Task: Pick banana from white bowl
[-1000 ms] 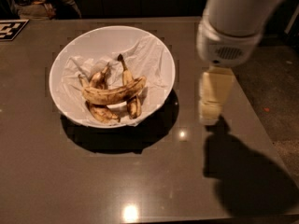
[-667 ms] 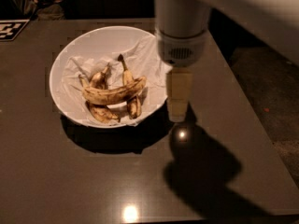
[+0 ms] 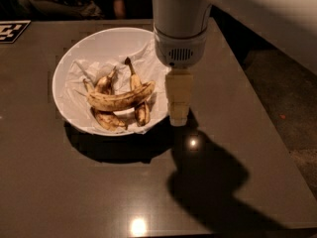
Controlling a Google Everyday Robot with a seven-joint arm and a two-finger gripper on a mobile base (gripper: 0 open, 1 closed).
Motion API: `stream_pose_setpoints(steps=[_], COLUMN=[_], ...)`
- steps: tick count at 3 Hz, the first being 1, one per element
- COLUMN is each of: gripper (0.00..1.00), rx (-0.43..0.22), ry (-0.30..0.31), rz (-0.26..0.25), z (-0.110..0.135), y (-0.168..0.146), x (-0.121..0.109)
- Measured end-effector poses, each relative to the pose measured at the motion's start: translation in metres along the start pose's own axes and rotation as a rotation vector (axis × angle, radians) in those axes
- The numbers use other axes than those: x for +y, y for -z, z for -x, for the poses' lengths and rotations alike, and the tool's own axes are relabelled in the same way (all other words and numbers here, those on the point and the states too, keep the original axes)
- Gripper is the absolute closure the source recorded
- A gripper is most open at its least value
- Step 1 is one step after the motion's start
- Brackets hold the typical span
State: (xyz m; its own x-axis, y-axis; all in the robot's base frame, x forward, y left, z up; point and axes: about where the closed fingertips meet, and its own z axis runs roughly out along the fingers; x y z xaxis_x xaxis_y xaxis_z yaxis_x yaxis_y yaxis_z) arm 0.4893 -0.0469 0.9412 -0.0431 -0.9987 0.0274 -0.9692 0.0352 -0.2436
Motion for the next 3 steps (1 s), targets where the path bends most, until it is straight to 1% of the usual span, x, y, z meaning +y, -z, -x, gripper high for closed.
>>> stream_pose_setpoints(steps=[1,2,3], gripper=[0.00,0.00,0.12], rx=[-0.001,-0.014,-0.026], ry=[0.084,0.139,0.165], rz=[0.011,0.033,0.056], z=[0.027,0.046,0.056], y=[-0.005,-0.011,-0.018], x=[-0.005,-0.008,-0.009])
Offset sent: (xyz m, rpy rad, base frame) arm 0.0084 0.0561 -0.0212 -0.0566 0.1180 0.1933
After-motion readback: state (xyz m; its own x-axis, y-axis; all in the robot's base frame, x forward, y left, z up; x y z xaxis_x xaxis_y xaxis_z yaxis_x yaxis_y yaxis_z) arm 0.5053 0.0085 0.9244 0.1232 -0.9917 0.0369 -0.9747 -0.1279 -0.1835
